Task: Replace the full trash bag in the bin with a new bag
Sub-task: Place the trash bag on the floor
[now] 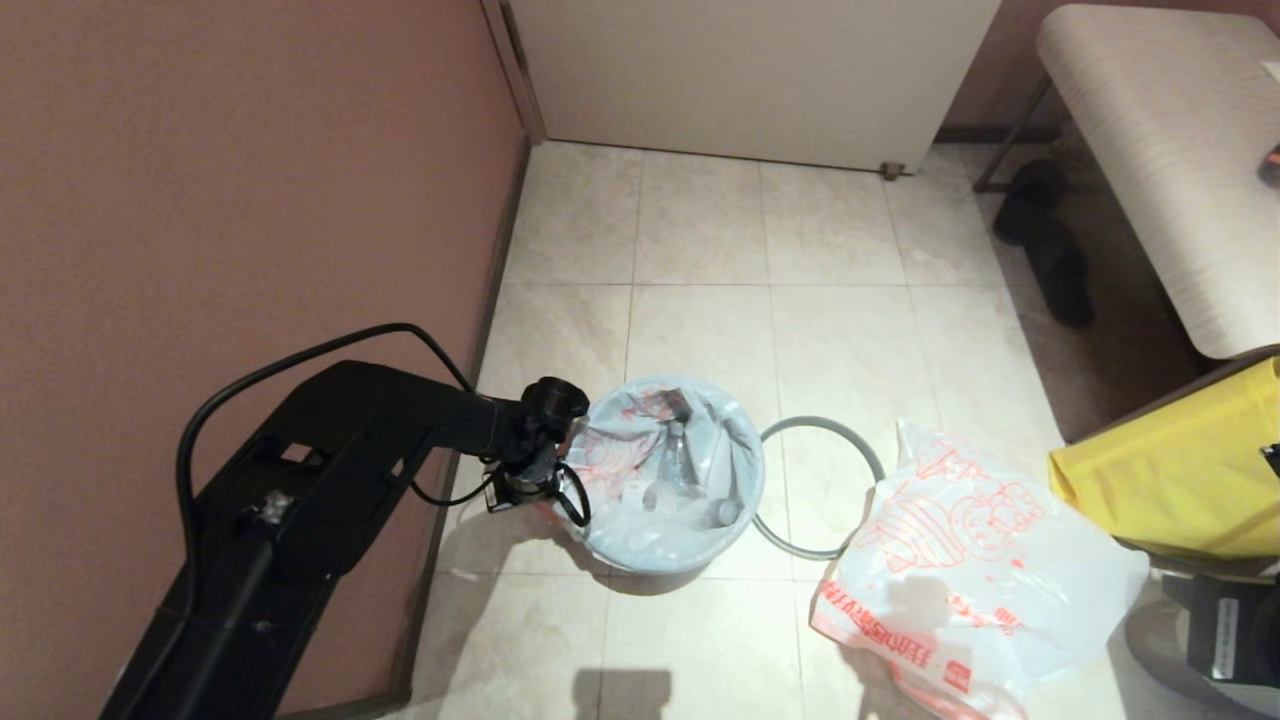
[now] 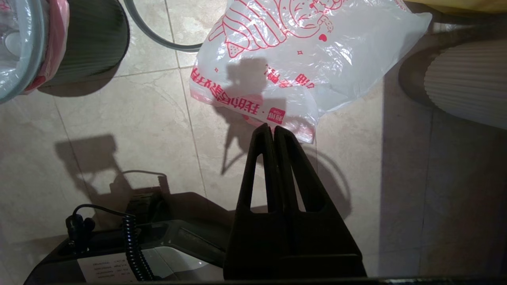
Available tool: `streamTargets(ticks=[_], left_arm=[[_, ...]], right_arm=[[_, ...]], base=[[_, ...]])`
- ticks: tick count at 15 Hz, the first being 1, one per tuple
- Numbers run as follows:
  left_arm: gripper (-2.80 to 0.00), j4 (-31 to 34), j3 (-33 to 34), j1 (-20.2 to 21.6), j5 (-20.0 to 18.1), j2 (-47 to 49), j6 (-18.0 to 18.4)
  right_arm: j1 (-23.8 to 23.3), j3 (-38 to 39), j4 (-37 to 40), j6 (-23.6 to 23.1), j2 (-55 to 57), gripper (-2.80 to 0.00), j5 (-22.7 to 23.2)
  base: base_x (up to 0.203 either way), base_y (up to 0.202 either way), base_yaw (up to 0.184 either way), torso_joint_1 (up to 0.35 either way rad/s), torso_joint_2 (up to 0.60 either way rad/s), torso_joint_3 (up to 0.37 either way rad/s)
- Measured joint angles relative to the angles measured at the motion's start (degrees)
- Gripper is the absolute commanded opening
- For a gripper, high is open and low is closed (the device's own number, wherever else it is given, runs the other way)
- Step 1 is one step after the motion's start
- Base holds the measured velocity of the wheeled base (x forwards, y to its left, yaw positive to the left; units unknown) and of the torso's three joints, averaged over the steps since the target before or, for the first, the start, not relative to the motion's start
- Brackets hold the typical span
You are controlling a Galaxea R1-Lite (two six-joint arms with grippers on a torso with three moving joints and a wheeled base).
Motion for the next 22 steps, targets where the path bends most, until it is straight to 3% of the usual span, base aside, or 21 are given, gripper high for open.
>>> streamTargets(ticks=[5,11,22], left_arm=[[-2.80,0.46,0.06,-0.12,-0.39,-1.10,-0.09],[-2.80,6.36,0.91,-0.15,-3.04,-6.82,-0.36],[-2.80,7.72,4.85,-2.64,-4.51,-15.00,-1.95]], right_arm=[[-0.06,0.00,0.00,0.09,-0.04,-2.80,0.00],[-0.06,0.00,-0.09,0.21,-0.09,-2.80,0.07],[-0.06,0.49,-0.10,1.83,-0.15,-2.80,0.18]], base=[[0.000,0.000,0.000,0.000,0.00,0.000],[0.000,0.000,0.000,0.000,0.00,0.000],[0.000,0.000,0.000,0.000,0.00,0.000]])
